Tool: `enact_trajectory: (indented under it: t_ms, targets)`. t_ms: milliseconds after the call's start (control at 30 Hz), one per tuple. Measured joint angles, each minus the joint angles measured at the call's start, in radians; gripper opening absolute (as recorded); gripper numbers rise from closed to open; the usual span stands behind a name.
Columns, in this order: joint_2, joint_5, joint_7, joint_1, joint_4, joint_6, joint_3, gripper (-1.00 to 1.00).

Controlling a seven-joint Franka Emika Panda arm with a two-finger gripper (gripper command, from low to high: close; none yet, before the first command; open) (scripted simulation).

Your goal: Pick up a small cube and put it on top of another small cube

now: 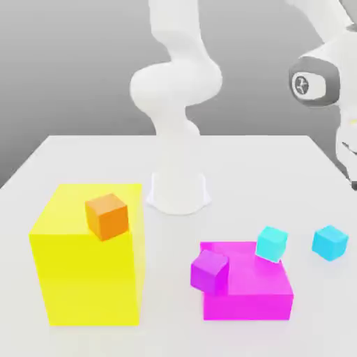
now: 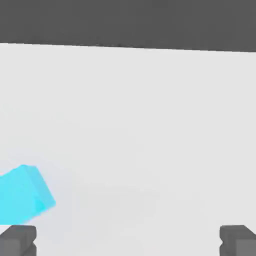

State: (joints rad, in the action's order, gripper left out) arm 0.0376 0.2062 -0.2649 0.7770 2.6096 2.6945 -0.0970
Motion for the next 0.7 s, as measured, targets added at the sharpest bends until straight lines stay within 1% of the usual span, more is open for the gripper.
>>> enact_trajectory:
  t_ms: [100, 233, 300, 400, 500, 533, 700]
  targets:
    - [-0.057, -0.063, -0.032, 0.045, 0.029, 0.039, -0.017, 0.0]
    - [-0.129, -0.196, -0.039, 0.096, 0.066, 0.089, -0.02, 0.0]
    - [-0.174, -0.248, -0.026, 0.111, 0.067, 0.124, -0.009, 0.0]
    - [-0.254, -0.291, -0.003, 0.131, 0.054, 0.189, 0.016, 0.0]
    - [-0.34, -0.312, 0.014, 0.149, 0.04, 0.259, 0.038, 0.0]
    - [-0.364, -0.315, 0.017, 0.153, 0.036, 0.277, 0.043, -1.0]
    - [-0.364, -0.317, 0.018, 0.152, 0.036, 0.275, 0.043, -1.0]
